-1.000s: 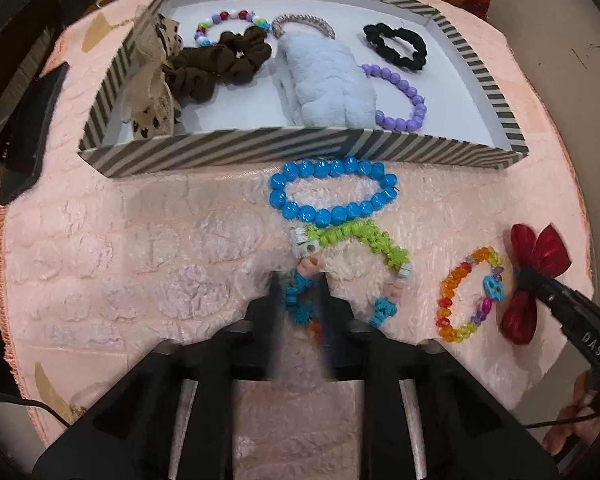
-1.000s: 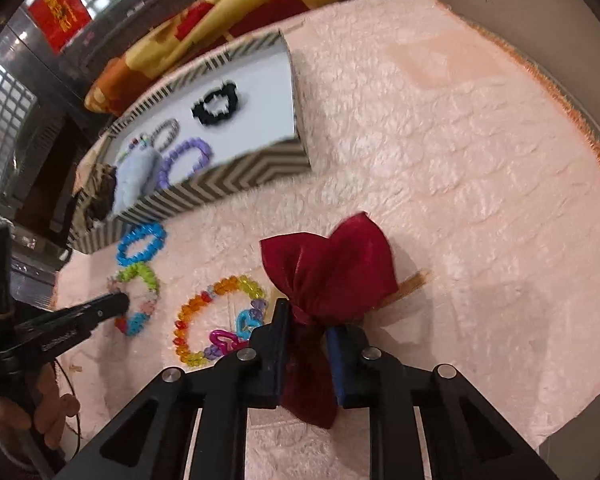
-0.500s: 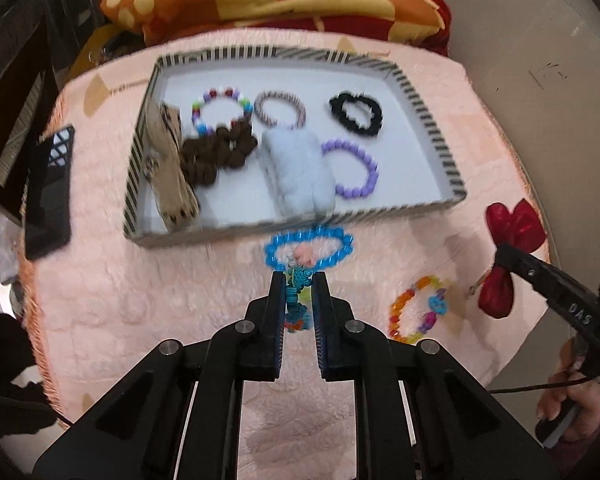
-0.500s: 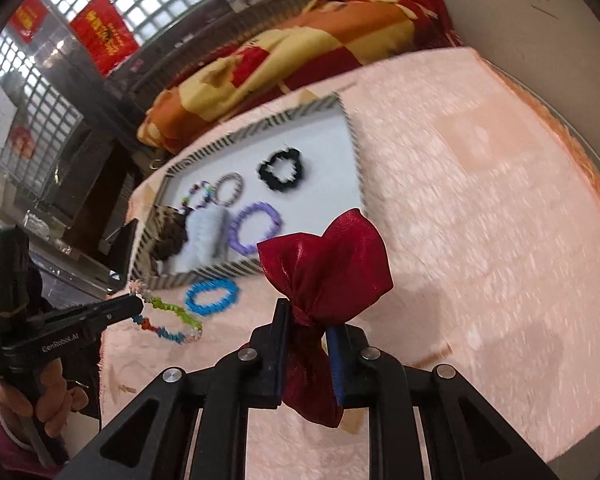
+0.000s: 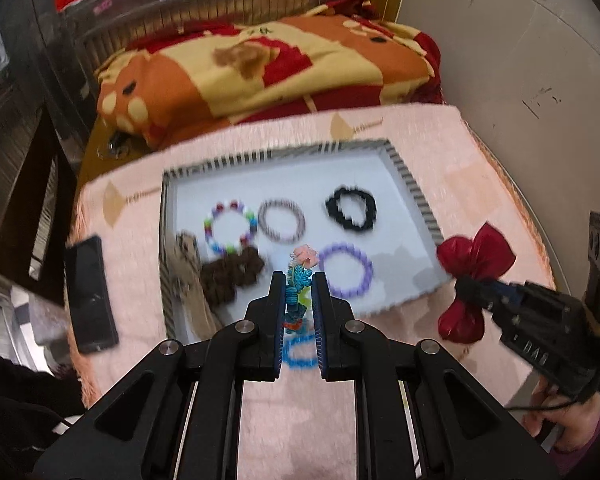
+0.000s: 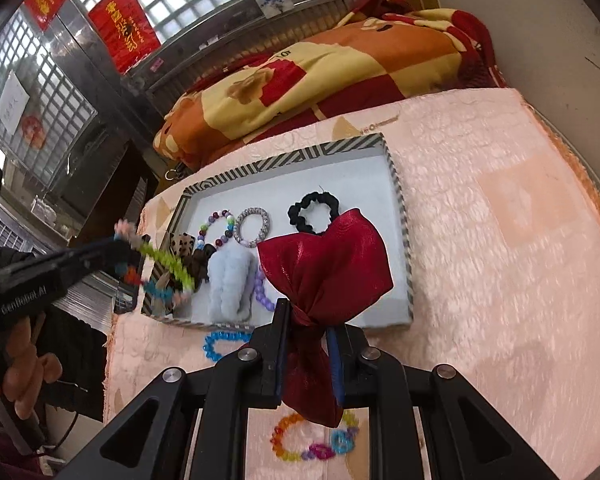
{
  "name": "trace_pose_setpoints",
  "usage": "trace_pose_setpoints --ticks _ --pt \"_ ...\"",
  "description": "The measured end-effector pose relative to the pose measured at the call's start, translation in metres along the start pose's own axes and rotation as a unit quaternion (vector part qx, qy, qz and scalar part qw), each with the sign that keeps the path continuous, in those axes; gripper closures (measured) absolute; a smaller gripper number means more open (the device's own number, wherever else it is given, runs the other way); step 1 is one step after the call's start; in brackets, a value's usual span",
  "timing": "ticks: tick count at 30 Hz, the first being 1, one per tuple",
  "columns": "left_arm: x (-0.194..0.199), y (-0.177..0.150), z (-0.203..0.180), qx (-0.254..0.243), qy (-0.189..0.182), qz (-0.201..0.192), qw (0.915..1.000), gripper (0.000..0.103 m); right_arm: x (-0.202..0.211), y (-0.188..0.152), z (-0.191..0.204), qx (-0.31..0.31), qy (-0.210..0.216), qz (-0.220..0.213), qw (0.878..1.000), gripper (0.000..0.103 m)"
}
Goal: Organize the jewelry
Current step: 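Carry the bow and green-pastel bracelet into the striped box and open both tools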
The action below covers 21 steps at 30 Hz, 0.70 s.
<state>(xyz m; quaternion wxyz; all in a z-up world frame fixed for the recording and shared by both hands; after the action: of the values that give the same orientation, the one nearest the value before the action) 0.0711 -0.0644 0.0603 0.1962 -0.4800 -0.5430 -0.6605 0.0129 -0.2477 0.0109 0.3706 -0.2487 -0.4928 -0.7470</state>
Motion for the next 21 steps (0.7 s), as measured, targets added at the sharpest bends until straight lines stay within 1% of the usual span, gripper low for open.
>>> trace_pose_setpoints --ticks 3,8,15,18,21 --pt "-0.005 0.014 -0.002 -0.007 0.011 -0.007 0.9999 0.091 -0.008 0.006 0.000 0.002 0.001 0.005 1.000 0.087" --pt "-0.021 0.031 -0.004 -0.013 0.030 -0.007 0.9994 0.091 -0.019 0.016 0.001 0.010 0.003 0.015 1.000 0.087" --pt "-0.042 0.051 -0.002 -0.007 0.044 0.000 0.9990 0.091 -0.041 0.027 -0.002 0.018 0.007 0.035 0.999 0.087" --pt "-0.049 0.061 -0.002 -0.005 0.044 0.001 0.9990 0.091 -0.051 0.029 -0.005 0.023 0.008 0.048 0.999 0.087" --pt "-0.057 0.074 -0.003 0.001 0.026 0.005 0.9996 0.091 -0.060 0.030 -0.010 0.025 0.007 0.059 0.998 0.087"
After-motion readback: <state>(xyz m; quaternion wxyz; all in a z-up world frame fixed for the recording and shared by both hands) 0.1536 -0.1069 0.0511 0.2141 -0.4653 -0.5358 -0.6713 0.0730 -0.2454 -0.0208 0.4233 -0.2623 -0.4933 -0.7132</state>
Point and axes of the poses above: each gripper's, at about its wrist camera, not at the fingertips, and x roughly against the way its jaws point, z to its left, y to its top, the point moved 4 cm from there along -x, roughly the way its jaws point, and after that the axes turned 1 degree about -z, right-handed, at the moved point
